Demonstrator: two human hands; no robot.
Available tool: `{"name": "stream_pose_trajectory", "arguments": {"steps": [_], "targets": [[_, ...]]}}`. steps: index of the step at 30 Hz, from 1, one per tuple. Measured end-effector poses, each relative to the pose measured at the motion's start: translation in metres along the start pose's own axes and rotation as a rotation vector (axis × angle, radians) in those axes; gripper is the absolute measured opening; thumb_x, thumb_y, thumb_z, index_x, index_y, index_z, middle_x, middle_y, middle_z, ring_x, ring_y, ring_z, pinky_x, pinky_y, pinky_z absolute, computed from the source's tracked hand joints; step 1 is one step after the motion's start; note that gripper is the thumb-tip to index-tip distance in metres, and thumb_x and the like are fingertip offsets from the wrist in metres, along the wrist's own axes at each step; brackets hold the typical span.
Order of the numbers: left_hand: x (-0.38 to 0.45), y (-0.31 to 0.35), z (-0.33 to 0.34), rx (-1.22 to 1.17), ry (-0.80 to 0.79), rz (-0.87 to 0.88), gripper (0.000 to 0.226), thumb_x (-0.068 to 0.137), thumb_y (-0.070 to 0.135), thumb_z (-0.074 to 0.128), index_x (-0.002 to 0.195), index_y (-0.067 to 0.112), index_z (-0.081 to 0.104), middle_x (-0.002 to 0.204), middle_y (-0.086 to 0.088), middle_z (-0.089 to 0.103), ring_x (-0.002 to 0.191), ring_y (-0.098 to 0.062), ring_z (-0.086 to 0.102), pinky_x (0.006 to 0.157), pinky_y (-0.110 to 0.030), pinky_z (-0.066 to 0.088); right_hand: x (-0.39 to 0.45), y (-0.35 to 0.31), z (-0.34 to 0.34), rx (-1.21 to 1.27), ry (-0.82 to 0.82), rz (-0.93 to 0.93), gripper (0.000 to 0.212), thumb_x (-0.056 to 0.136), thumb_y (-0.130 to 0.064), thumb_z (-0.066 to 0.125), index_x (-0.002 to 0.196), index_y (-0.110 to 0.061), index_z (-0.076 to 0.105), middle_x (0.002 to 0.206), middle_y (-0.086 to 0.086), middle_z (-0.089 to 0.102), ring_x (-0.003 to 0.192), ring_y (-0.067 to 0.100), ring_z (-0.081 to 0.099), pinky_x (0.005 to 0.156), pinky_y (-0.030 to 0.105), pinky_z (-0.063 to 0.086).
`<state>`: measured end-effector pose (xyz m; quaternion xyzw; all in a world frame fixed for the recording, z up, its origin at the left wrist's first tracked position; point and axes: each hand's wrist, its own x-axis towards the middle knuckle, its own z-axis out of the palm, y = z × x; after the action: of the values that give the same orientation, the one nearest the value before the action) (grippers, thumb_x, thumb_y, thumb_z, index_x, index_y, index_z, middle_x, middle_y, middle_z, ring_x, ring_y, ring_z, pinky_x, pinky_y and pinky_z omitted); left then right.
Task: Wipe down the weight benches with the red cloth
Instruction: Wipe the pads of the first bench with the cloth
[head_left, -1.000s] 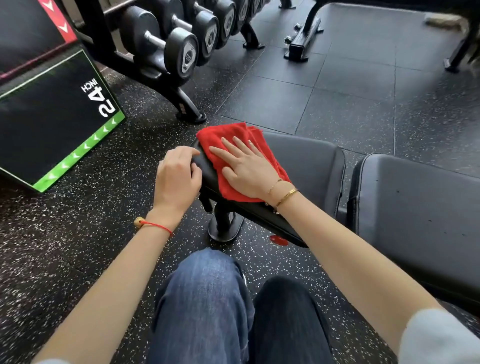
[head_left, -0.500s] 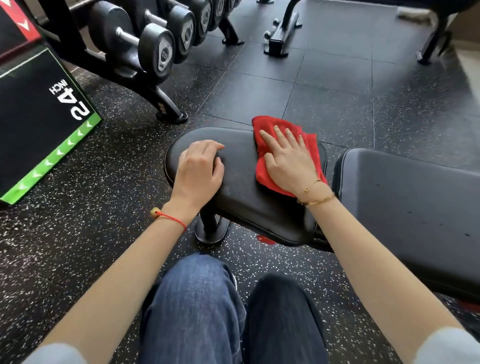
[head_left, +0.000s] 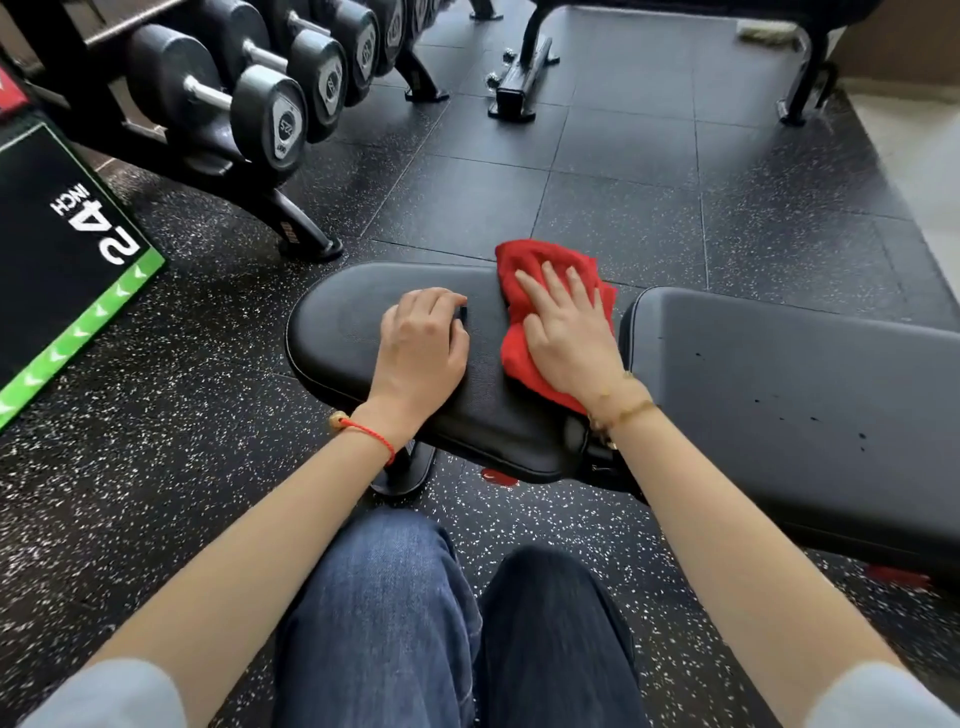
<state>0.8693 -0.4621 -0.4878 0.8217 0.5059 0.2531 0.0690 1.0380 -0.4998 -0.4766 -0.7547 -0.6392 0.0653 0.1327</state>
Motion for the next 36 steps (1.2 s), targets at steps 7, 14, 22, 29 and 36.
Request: {"name": "stream_pose_trajectory", "arguments": {"steps": [7,14,22,29,36], "targets": [[0.000,0.002,0.004,0.005,0.009,-0.001,0.031,0.092,0.011,0.049,0.119,0.014,0.064,0.128,-0.003,0.061,0.123,-0.026,0.051,0.105,-0.041,0.036,-0.019,0.001,0.001,-0.005,0.000,-0.106,0.057,0.098,-0.025,0.035,0.154,-0.026,0.020,0.163,0.005,0.011,0.150,0.028,0.007,0.121,0.046,0.002],[-0.001,0.001,0.007,0.013,0.034,-0.010,0.031,0.090,0.011,0.048,0.118,0.014,0.064,0.126,-0.003,0.061,0.122,-0.025,0.051,0.106,-0.041,0.035,-0.043,0.006,0.002,0.092,-0.048,-0.172,0.057,0.098,-0.023,0.036,0.153,-0.031,0.022,0.163,-0.001,0.011,0.151,0.024,0.002,0.122,0.045,-0.002],[-0.003,0.005,0.008,0.030,0.046,-0.020,0.035,0.087,0.009,0.048,0.119,0.014,0.063,0.126,-0.004,0.062,0.121,-0.026,0.052,0.107,-0.043,0.037,-0.020,-0.008,0.001,0.121,-0.078,-0.028,0.054,0.100,-0.032,0.036,0.152,-0.036,0.022,0.163,-0.006,0.008,0.151,0.021,-0.001,0.115,0.066,0.001],[-0.002,0.007,0.006,0.072,0.022,-0.002,0.033,0.090,0.011,0.049,0.120,0.014,0.063,0.127,-0.003,0.062,0.122,-0.026,0.052,0.107,-0.041,0.035,-0.023,-0.010,-0.005,0.021,-0.031,-0.087,0.053,0.100,-0.014,0.031,0.153,-0.013,0.021,0.161,0.009,0.017,0.150,0.023,0.011,0.120,0.048,0.012],[-0.005,0.031,0.000,0.042,0.026,0.095,0.031,0.092,0.016,0.050,0.119,0.014,0.064,0.126,-0.001,0.062,0.124,-0.024,0.052,0.110,-0.040,0.032,-0.045,0.029,-0.045,-0.019,0.058,-0.117,0.054,0.098,-0.009,0.034,0.151,-0.007,0.025,0.159,0.012,0.022,0.150,0.023,0.013,0.120,0.043,0.012]]}}
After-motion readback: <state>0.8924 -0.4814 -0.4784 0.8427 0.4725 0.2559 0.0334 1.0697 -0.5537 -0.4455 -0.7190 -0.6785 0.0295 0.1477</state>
